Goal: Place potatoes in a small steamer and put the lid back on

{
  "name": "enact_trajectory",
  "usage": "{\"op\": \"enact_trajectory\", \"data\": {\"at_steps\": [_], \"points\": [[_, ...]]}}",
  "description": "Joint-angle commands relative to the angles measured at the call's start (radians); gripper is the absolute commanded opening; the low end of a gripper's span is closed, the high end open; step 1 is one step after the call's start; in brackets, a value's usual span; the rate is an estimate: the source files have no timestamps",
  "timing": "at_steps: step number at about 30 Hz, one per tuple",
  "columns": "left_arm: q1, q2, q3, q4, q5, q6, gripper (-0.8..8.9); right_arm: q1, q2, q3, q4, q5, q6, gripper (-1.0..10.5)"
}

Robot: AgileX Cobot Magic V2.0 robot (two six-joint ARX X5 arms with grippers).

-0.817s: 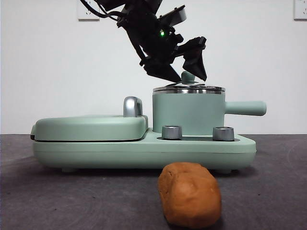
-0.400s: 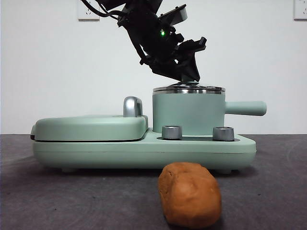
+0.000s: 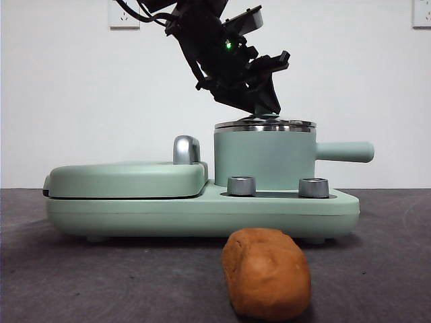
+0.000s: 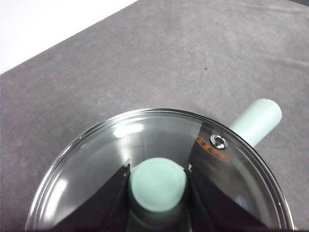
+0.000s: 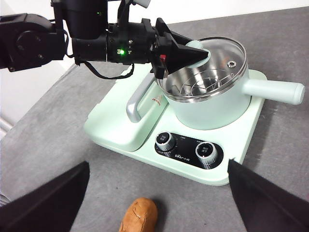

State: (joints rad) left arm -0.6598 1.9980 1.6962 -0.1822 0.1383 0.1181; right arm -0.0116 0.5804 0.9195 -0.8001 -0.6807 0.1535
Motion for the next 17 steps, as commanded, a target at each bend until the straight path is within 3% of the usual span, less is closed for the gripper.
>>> {"op": "enact_trajectory", "data": {"at_steps": [1,9,17], "points": [[-0.016,-0.006,0.046,0.006,0.01,-0.047,0.08,0.003,0.007,0.018,0.005,0.002,-0.004,4.6],[-0.006,-0.093,0.063,-0.021,0.01,-0.049,0.08,0.022,0.05,0.018,-0.054,0.015,0.018,4.6],[0.028,-0.165,0.063,-0.139,0.01,-0.047,0.08,0.174,0.141,0.018,-0.061,0.114,0.077,4.6]]}}
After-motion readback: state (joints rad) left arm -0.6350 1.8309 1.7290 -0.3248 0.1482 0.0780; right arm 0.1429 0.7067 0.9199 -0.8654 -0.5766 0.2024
